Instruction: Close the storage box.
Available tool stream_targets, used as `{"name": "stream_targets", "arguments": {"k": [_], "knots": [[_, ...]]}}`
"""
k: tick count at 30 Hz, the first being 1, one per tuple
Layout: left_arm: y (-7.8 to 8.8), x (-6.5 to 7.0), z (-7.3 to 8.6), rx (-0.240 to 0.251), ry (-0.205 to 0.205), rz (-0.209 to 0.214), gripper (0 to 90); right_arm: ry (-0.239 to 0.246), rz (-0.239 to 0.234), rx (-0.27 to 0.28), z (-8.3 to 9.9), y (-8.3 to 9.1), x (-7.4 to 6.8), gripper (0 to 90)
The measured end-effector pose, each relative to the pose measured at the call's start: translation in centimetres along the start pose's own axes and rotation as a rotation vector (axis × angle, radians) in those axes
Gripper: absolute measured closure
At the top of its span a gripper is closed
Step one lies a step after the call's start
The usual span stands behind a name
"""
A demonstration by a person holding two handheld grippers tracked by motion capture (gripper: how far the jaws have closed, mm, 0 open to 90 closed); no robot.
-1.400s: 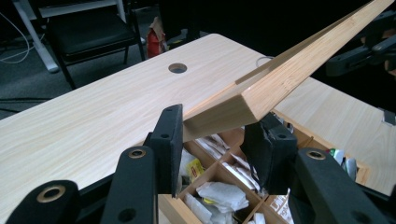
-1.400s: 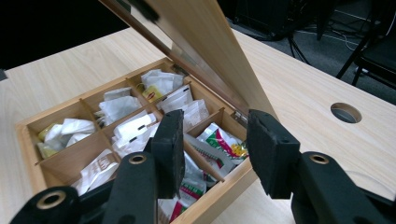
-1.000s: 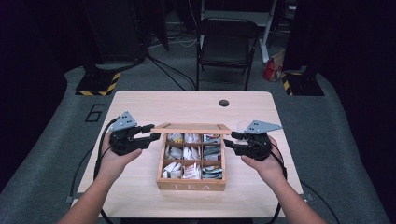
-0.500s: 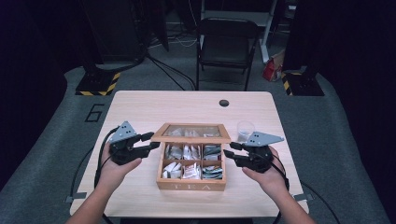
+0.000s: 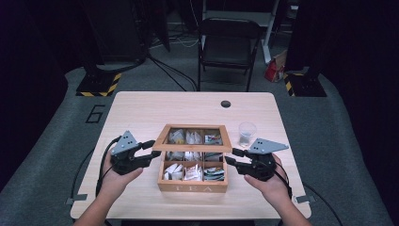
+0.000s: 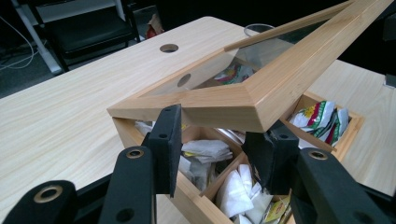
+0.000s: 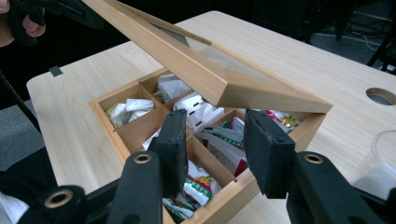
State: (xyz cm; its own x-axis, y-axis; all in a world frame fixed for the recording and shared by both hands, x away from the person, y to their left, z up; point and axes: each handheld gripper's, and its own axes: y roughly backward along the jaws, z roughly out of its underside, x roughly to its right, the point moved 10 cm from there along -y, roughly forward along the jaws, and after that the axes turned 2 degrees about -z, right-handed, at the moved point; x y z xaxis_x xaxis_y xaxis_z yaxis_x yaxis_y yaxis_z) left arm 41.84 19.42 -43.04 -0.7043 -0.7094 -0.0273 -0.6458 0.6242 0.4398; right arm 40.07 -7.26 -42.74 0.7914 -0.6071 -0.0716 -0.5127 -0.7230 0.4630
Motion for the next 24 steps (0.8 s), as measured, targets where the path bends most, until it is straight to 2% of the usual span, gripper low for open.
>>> {"name": "stream_targets", "arguments": {"k": [11,15,24], "knots": [[-0.1,0.6,1.5,0.005,-0.01,0.01,55.6,-0.039,0.005,0.016,1.2,0.1,-0.3,56.3],[-0.1,0.7,1.9,0.003,-0.01,0.008,55.6,-0.039,0.01,0.03,1.2,0.3,-0.2,55.5],[-0.2,1.0,2.6,-0.013,-0.008,0.019,55.4,-0.007,0.006,-0.001,1.5,0.0,-0.8,55.5]]}}
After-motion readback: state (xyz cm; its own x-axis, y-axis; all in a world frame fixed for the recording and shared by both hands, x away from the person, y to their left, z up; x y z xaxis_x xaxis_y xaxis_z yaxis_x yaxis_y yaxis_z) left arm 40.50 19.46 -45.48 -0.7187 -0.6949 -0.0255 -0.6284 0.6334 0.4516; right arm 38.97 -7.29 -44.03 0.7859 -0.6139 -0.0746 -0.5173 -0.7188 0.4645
